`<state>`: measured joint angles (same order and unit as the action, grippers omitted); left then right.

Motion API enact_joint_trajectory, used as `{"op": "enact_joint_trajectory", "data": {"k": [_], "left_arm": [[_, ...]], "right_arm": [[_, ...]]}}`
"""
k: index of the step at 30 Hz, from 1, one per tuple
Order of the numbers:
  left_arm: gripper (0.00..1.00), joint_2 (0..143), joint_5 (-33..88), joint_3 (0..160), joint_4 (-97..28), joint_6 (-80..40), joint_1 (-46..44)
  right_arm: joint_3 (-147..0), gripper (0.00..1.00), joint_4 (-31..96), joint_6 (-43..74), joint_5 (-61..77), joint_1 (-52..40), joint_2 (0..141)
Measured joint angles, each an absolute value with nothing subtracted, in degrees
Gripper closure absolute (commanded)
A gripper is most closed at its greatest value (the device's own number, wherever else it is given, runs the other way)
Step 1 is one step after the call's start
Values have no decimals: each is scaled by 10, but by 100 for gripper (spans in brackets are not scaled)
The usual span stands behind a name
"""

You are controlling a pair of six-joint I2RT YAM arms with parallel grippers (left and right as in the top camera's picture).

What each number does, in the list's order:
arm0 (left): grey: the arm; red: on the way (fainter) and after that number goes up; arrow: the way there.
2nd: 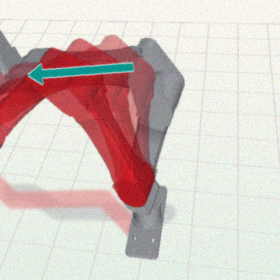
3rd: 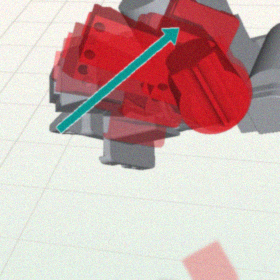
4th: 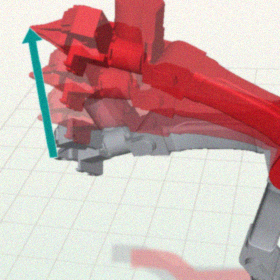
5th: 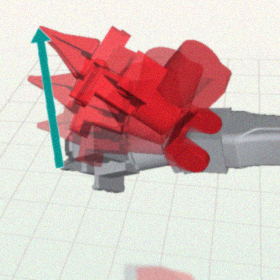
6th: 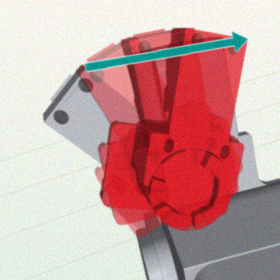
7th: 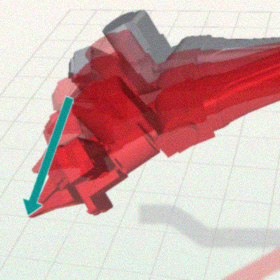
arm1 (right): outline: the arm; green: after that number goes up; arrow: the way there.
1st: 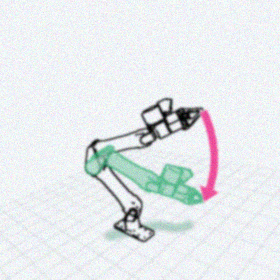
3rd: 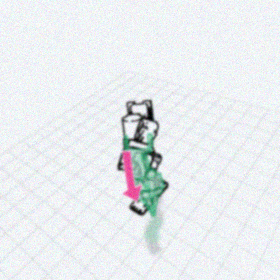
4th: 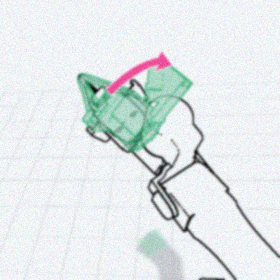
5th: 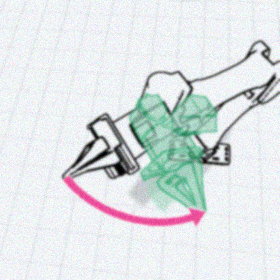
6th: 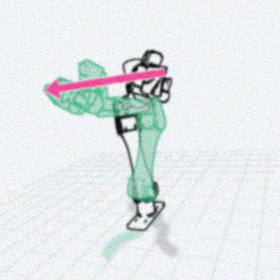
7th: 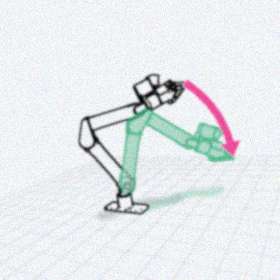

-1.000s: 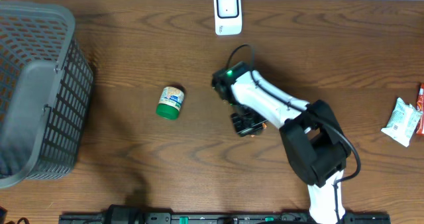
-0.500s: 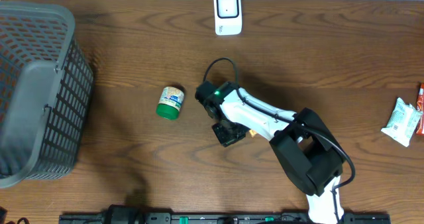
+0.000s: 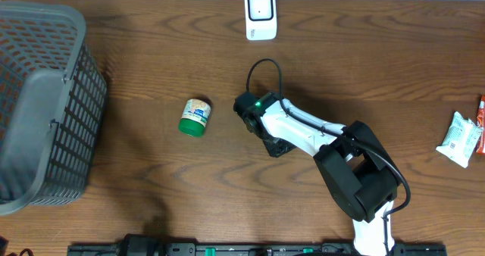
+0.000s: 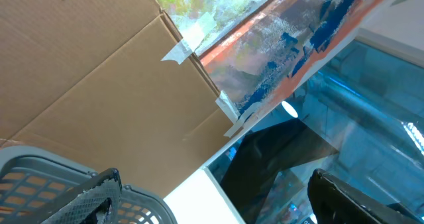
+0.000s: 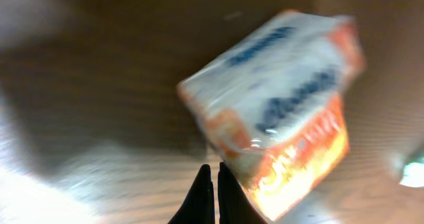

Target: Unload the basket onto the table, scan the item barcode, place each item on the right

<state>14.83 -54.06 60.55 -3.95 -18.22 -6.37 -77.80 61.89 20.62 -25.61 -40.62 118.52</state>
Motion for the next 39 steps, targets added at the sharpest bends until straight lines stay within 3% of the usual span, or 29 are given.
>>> {"op": "enact_joint_trajectory", "data": {"k": [9, 14, 22, 30, 39], "left_arm": [[10, 148, -541, 606, -39, -182, -64], [10, 148, -541, 606, -39, -182, -64], [10, 148, -541, 606, -39, -182, -64], [10, 148, -541, 606, -39, -182, -64], [10, 148, -541, 606, -39, -182, -64]], "right_arm": [[-776, 98, 625, 239, -375, -406, 1147], [-776, 1, 615, 281, -305, -402, 1080], [-776, 1, 575, 439, -104, -350, 1033], [-775, 1, 556, 577, -50, -305, 1034], [-775, 1, 551, 560, -6, -234, 1067]]}}
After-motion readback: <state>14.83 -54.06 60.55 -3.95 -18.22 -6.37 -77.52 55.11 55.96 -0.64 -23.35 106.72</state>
